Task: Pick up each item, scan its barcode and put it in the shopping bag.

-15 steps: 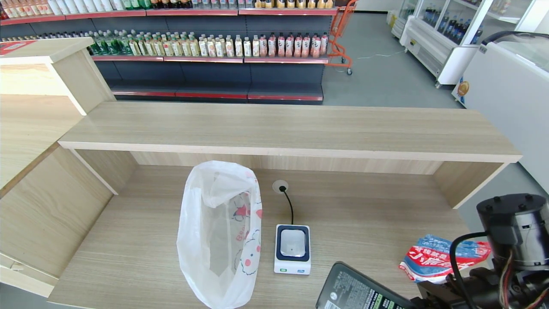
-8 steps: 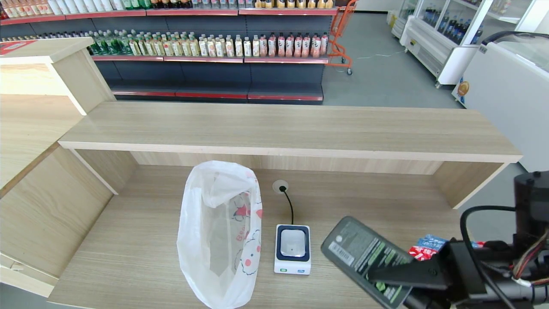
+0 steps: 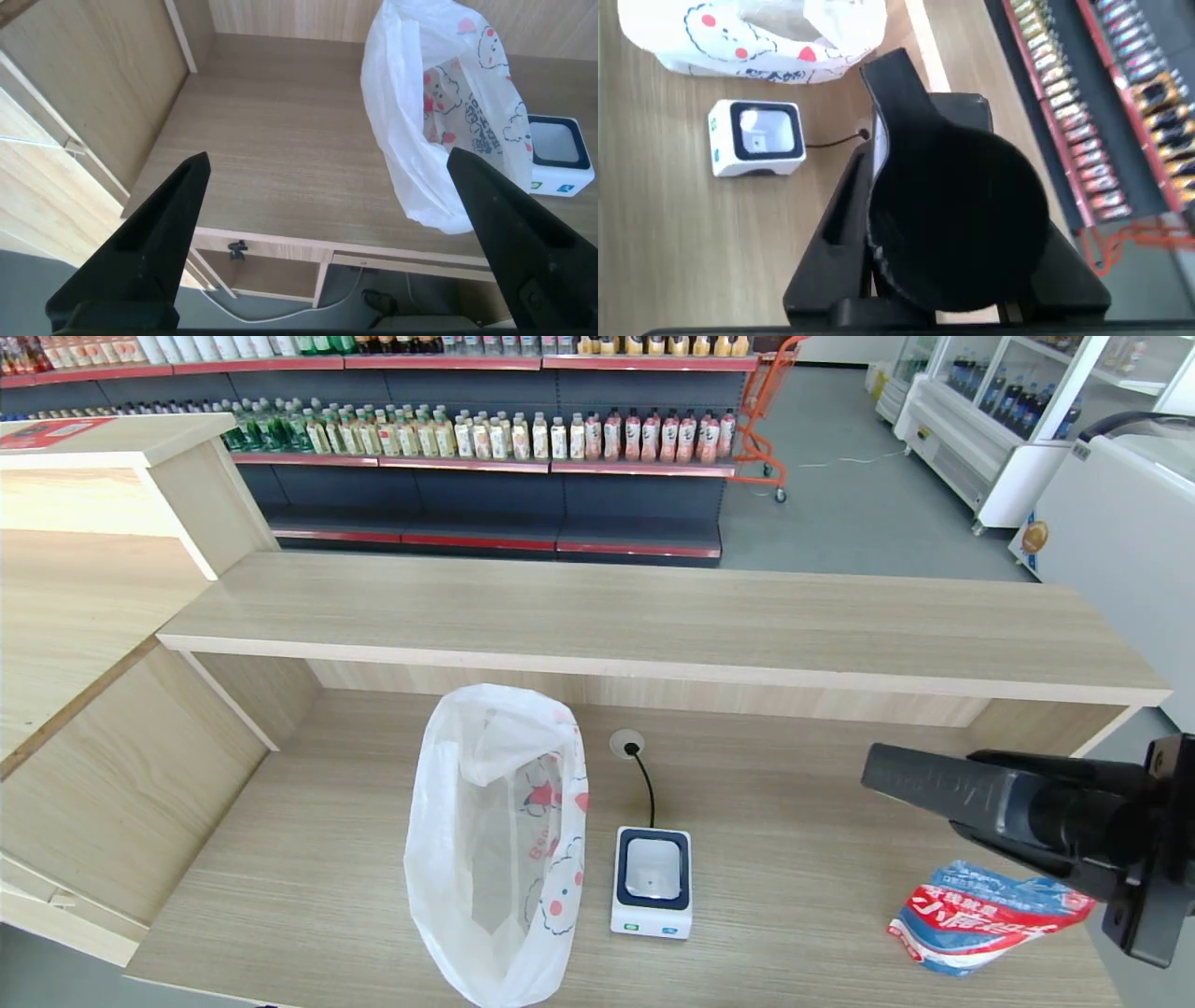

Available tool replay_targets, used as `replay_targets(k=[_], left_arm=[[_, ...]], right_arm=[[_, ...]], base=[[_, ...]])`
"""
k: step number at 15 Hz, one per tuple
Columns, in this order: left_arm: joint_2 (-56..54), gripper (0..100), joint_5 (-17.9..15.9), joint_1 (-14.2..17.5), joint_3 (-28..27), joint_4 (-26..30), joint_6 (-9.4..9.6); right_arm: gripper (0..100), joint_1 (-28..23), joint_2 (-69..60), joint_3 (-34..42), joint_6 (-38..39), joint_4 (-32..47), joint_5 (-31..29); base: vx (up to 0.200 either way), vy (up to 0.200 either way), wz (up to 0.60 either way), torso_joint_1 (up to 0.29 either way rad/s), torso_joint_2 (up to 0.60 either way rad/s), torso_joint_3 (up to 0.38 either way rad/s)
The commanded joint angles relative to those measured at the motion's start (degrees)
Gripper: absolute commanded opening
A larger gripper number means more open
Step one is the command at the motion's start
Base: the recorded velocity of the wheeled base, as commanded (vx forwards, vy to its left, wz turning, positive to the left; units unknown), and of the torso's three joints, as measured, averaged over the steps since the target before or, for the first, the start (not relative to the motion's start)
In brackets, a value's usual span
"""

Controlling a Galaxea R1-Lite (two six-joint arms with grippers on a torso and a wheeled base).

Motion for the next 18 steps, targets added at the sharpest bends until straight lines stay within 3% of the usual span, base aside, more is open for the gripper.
replay_targets(k=[1,2,3,5,7,9,11,12,14,18], left_arm=[[-0.02,100,-0.02,-0.05,0.01,-0.01,-0.03],[-0.02,100,-0.02,-0.05,0.01,-0.01,-0.03],[-0.02,100,-0.02,-0.05,0.01,-0.01,-0.03],[-0.02,100,-0.02,-0.05,0.01,-0.01,-0.03],[-0.02,100,-0.02,-0.05,0.01,-0.01,-0.03],[-0.02,100,-0.02,-0.05,0.01,-0.01,-0.03],[-0.02,100,-0.02,-0.05,0.01,-0.01,-0.03],[-0.02,100,-0.02,-0.05,0.01,-0.01,-0.03],[-0.02,100,-0.02,-0.05,0.01,-0.01,-0.03],[-0.02,100,-0.02,-0.05,0.01,-0.01,-0.03]], right_arm=[[0,-2.72,-5.15,-1.17,11.86,0.54,-7.48],[0,-1.23,-4.71,-1.17,23.9,0.63,-14.16],[0,-0.17,-4.1,-1.17,30.14,1.16,-17.85],[0,7.92,0.91,-2.4,58.71,5.55,-32.62],[0,11.17,3.64,-1.61,70.31,9.94,-33.85],[0,15.03,8.3,-0.99,78.31,11.53,-33.5],[0,17.94,16.56,-1.69,84.11,7.31,-33.15],[0,17.94,19.37,-1.78,84.37,5.55,-33.06],[0,16.35,31.94,-2.05,84.99,-1.48,-27.43],[0,14.07,41.52,-7.32,88.06,-1.74,-18.82]], base=[[0.0,0.0,0.0,0.0,0.0,0.0],[0.0,0.0,0.0,0.0,0.0,0.0],[0.0,0.0,0.0,0.0,0.0,0.0],[0.0,0.0,0.0,0.0,0.0,0.0],[0.0,0.0,0.0,0.0,0.0,0.0],[0.0,0.0,0.0,0.0,0.0,0.0],[0.0,0.0,0.0,0.0,0.0,0.0],[0.0,0.0,0.0,0.0,0.0,0.0],[0.0,0.0,0.0,0.0,0.0,0.0],[0.0,0.0,0.0,0.0,0.0,0.0]])
